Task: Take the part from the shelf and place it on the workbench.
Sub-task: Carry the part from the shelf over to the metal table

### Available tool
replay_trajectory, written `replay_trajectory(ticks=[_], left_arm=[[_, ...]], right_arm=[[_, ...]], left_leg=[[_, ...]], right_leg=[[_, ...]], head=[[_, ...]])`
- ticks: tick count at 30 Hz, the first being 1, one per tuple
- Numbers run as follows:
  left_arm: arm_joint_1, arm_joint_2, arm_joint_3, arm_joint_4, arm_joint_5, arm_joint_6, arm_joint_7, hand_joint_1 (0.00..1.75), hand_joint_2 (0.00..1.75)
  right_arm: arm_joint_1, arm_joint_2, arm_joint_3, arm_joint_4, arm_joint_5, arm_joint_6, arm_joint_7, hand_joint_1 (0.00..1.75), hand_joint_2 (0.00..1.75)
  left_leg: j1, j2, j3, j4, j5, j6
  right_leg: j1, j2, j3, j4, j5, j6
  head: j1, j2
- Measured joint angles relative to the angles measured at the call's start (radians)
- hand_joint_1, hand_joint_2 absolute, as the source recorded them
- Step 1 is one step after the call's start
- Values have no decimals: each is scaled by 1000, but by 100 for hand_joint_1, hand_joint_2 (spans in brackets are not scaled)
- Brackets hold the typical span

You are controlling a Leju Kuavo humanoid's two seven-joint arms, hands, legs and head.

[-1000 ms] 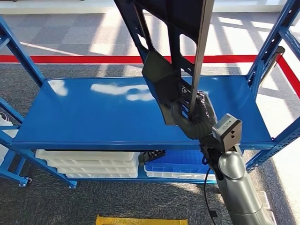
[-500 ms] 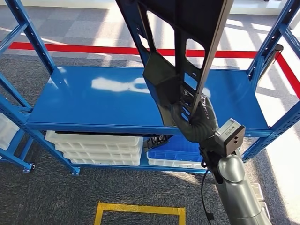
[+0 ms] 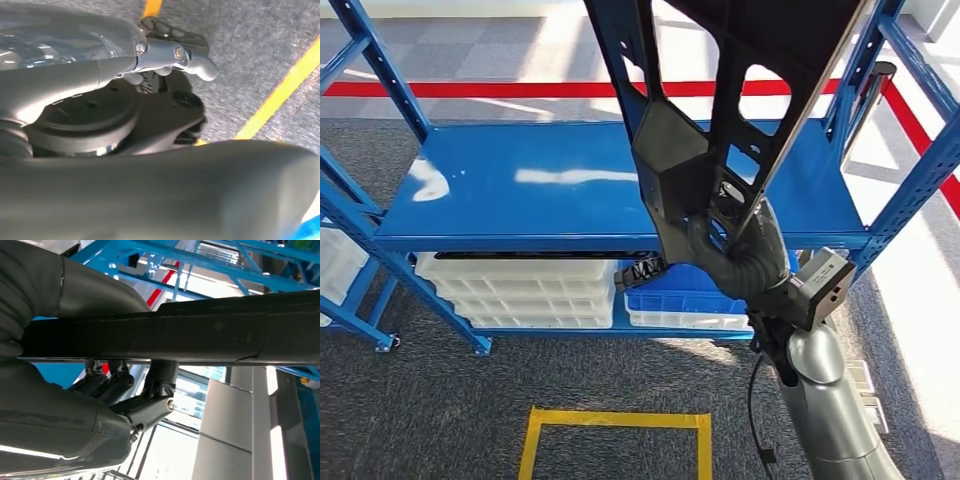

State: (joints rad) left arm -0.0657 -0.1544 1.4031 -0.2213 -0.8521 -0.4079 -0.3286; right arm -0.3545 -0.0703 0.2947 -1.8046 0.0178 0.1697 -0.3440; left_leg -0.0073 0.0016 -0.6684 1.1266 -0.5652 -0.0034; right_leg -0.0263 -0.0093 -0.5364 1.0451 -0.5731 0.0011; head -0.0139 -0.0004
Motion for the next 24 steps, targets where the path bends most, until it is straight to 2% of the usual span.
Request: replay_trajectory(ticks=[2,3,4,5,6,7,9,10,11,12,13,14,15,17,18,19,20,21,22,24], left_arm=[[0,0,0,0,-1,2,3,0,175],[0,1,0,0,-1,3,5,0,175],[-1,2,0,0,-1,6,7,0,175],[-1,2,0,0,-1,8,8,0,175],[-1,3,0,0,-1,10,9,0,175],[-1,6,0,0,-2,11,10,0,175],[-1,11,0,0,-6,12,12,0,175],[-1,13,0,0,-8,13,13,0,175],[0,14,0,0,-9,15,14,0,175],[1,15,0,0,-10,17,15,0,175],[3,15,0,0,-10,19,14,0,175],[3,16,0,0,-10,20,13,0,175],[2,17,0,0,-10,20,12,0,175],[-1,19,0,0,-10,18,9,0,175],[0,19,0,0,-10,16,8,0,175],[0,19,0,0,-10,13,5,0,175],[0,19,0,0,-10,11,3,0,175],[0,19,0,0,-10,9,0,0,175],[0,19,0,0,-10,8,-2,0,175],[-2,19,0,0,-10,4,-6,0,175]], right_arm=[[1,0,-3,0,0,0,0,175,175],[2,0,-4,0,0,0,0,175,175],[3,0,-4,1,0,0,0,175,175],[5,0,-5,1,-1,0,-1,175,175],[8,0,-7,1,-1,0,-2,175,175],[11,0,-10,0,-1,0,-3,175,175],[18,1,-17,0,-2,0,-5,175,175],[21,1,-20,0,-2,0,-6,175,175],[24,1,-23,0,-3,-1,-7,175,175],[29,0,-25,0,-3,-1,-8,175,175],[33,0,-28,0,-3,-1,-9,175,175],[37,-1,-31,-1,-2,-2,-10,175,175],[40,-2,-35,-1,-1,-2,-11,175,175],[45,-4,-41,-1,2,-2,-13,175,175],[50,-5,-44,-1,3,-1,-14,175,175],[54,-6,-47,-1,4,-1,-14,175,175],[57,-7,-49,-1,4,-1,-15,175,175],[59,-7,-50,-2,4,-1,-15,175,175],[59,-8,-51,-4,4,-1,-15,175,175],[59,-10,-54,-11,3,-1,-15,175,175]], left_leg=[[6,-1,-16,107,-91,-11],[8,-1,-19,156,-110,-14],[9,-1,-11,182,-106,-14],[9,-1,9,179,-83,-13],[9,-1,46,141,-53,-8],[7,-3,94,78,-28,-1],[-1,-7,184,-61,-16,15],[-6,-9,206,-103,-20,20],[-11,-9,211,-124,-21,24],[-12,-9,204,-131,-11,27],[-10,-7,199,-140,0,31],[-8,-5,193,-149,10,35],[-4,-2,184,-156,20,39],[-3,3,162,-150,26,46],[-3,4,149,-141,30,48],[-3,6,136,-130,31,49],[-2,7,124,-118,32,48],[-1,8,112,-106,33,48],[0,9,99,-93,33,47],[-2,9,74,-68,34,42]], right_leg=[[2,-3,-27,2,20,-7],[3,-5,-41,4,30,-7],[4,-7,-55,5,40,-7],[5,-8,-69,7,49,-6],[6,-8,-81,9,58,-5],[6,-8,-91,9,66,-3],[7,-9,-104,10,83,6],[5,-10,-109,9,93,12],[3,-11,-115,6,105,18],[1,-9,-120,1,116,25],[1,-5,-127,-2,113,31],[2,-1,-136,5,95,34],[3,3,-146,30,60,35],[4,7,-171,140,-33,35],[4,7,-179,204,-61,37],[4,8,-178,249,-68,39],[3,7,-163,264,-56,42],[3,7,-133,240,-32,45],[2,7,-92,186,-11,47],[4,8,-22,75,0,44]], head=[[0,0],[0,0],[0,0],[0,0],[0,0],[0,0],[0,0],[0,0],[0,0],[0,0],[0,0],[-1,0],[-1,0],[-1,0],[-1,0],[-1,0],[-1,0],[-1,0],[-1,0],[-1,0]])
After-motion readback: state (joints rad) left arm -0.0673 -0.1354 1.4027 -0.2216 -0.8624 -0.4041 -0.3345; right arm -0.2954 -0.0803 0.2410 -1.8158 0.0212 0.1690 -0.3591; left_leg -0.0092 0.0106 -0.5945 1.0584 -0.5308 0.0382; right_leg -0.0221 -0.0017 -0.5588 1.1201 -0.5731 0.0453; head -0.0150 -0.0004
